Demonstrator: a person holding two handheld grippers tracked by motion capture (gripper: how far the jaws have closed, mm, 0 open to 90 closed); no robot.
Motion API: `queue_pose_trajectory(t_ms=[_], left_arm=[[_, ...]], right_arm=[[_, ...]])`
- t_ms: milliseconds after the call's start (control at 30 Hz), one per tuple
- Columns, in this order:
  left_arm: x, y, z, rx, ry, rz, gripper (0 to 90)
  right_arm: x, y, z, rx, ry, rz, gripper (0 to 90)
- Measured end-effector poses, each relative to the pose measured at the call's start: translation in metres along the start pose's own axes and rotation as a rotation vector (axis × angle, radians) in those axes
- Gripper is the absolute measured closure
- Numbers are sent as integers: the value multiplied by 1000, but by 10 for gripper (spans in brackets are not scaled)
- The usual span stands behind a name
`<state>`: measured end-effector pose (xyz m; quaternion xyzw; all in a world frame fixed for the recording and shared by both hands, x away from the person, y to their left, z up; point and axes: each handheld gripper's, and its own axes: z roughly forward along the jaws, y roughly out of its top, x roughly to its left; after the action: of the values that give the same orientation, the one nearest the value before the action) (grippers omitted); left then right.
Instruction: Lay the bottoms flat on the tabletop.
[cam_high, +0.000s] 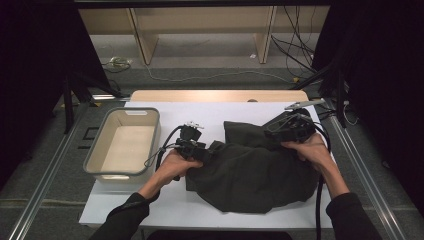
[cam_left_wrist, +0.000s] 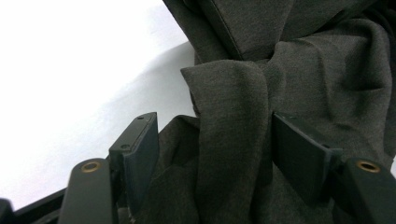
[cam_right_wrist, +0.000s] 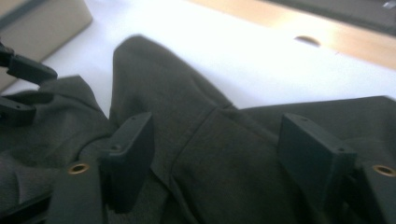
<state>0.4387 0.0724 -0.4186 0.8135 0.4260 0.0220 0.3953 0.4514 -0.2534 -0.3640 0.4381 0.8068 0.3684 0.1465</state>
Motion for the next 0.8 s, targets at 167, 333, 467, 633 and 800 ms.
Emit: queue_pose_trajectory(t_ms=[167,333,467,633,800], left_arm=[[-2,-3,4,17,-15,15,444],[-9,-4,4,27,-48,32,706],[-15,-3,1,24,-39,57,844],[-17,3,-12,-26,-43,64,859],[-17,12,-36,-109,-31,76,862]], right_arm=[[4,-2,12,56,13,-8,223],[9,-7,21,136,17,-40,286],[10,-11,26,146,-16,-46,677],[10,-5,16,98,-53,-64,843],[-5,19,-17,-64,-147,1,851]])
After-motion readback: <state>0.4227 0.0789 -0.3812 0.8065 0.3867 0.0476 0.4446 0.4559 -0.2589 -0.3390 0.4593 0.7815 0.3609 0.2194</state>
